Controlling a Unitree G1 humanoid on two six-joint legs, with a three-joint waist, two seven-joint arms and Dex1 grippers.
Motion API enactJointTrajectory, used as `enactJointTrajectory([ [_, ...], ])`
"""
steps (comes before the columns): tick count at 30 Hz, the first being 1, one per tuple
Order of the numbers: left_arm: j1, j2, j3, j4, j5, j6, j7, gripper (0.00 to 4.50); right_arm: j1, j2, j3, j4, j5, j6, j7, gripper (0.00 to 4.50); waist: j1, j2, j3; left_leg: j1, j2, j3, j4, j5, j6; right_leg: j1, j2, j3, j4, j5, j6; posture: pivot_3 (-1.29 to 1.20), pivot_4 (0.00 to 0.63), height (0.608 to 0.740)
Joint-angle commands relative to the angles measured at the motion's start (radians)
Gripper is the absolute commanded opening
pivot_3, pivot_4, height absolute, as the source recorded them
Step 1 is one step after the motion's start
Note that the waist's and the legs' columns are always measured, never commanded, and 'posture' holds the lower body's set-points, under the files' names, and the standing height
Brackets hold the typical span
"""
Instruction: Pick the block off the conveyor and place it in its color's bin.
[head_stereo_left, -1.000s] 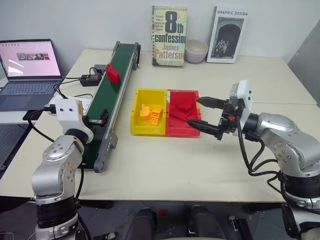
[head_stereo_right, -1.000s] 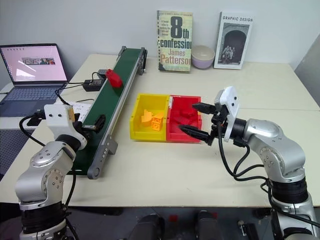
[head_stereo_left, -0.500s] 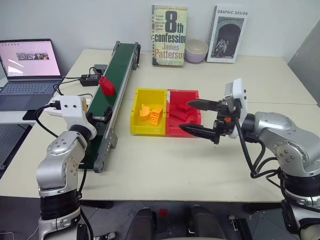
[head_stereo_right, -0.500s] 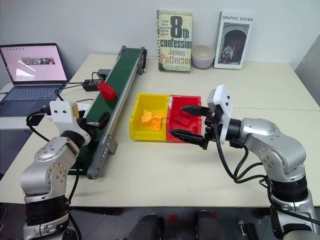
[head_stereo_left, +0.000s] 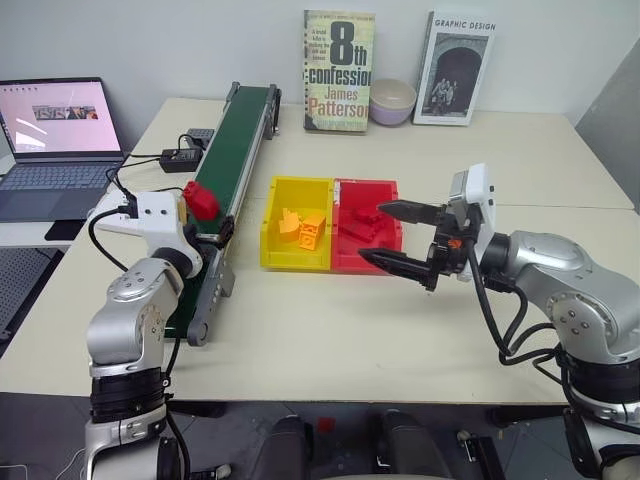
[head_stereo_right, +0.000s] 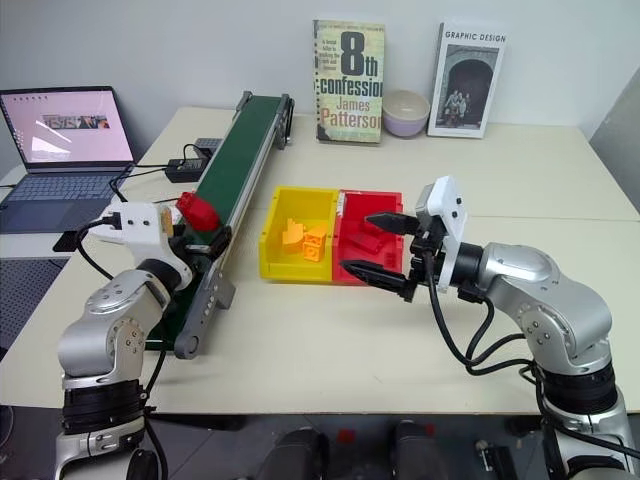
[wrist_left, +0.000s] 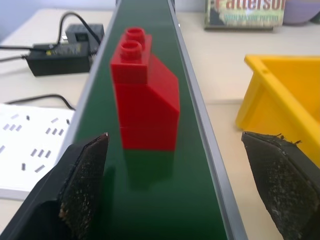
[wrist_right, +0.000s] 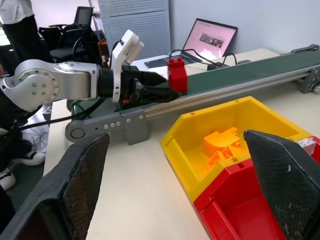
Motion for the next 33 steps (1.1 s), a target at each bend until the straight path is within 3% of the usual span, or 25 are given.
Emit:
enactJointTrajectory([
  [1, -0.023, 0.013, 0.019, 0.001, 0.027, -0.033, 0.032, 4.43, 0.008, 0.002, -0.021, -0.047, 0.022, 0.006, -0.032, 4.50, 0.000, 0.000, 0.000, 0.000, 0.000, 0.000, 0.000, 0.000, 0.000, 0.000, 0.000, 0.000, 0.000, 0.000, 0.000, 0.00, 0.150, 0.740],
  [2, -0.012, 0.002, 0.040, -0.015, 0.006, -0.044, 0.027, 4.43, 0.014, 0.002, -0.023, -0.054, 0.027, 0.011, -0.040, 4.50, 0.000, 0.000, 0.000, 0.000, 0.000, 0.000, 0.000, 0.000, 0.000, 0.000, 0.000, 0.000, 0.000, 0.000, 0.000, 0.00, 0.150, 0.740],
  [3, -0.002, -0.007, 0.057, -0.035, -0.015, -0.039, 0.022, 4.08, 0.019, 0.002, -0.025, -0.060, 0.031, 0.013, -0.046, 4.50, 0.000, 0.000, 0.000, 0.000, 0.000, 0.000, 0.000, 0.000, 0.000, 0.000, 0.000, 0.000, 0.000, 0.000, 0.000, 0.00, 0.150, 0.740],
  [17, 0.048, -0.007, 0.064, -0.155, -0.091, 0.068, 0.010, 1.56, 0.031, 0.010, -0.031, -0.058, 0.040, 0.005, -0.084, 4.50, 0.000, 0.000, 0.000, 0.000, 0.000, 0.000, 0.000, 0.000, 0.000, 0.000, -0.001, 0.000, 0.000, 0.000, 0.000, 0.00, 0.150, 0.740],
  [26, -0.053, 0.065, 0.030, -0.127, -0.102, 0.128, -0.030, 1.55, 0.006, 0.008, -0.042, -0.068, 0.043, 0.015, -0.108, 4.50, 0.000, 0.000, 0.000, 0.000, 0.000, 0.000, 0.000, 0.000, 0.000, 0.000, 0.001, 0.000, 0.000, 0.000, 0.000, 0.00, 0.150, 0.740],
  [31, -0.182, 0.131, -0.028, -0.074, -0.131, 0.156, -0.147, 1.55, 0.006, -0.007, -0.070, -0.082, 0.049, 0.021, -0.141, 4.50, 0.001, 0.000, 0.000, -0.001, -0.001, 0.000, 0.001, 0.000, 0.000, 0.000, 0.002, -0.001, 0.000, 0.000, 0.000, 0.00, 0.150, 0.740],
  [33, -0.294, 0.178, -0.142, -0.004, -0.124, 0.137, -0.301, 1.55, 0.029, -0.027, -0.103, -0.094, 0.035, 0.025, -0.173, 4.50, 0.001, 0.000, 0.000, 0.000, -0.002, 0.002, 0.000, 0.000, 0.000, 0.000, 0.002, -0.001, -0.001, 0.000, 0.000, 0.00, 0.150, 0.740],
])
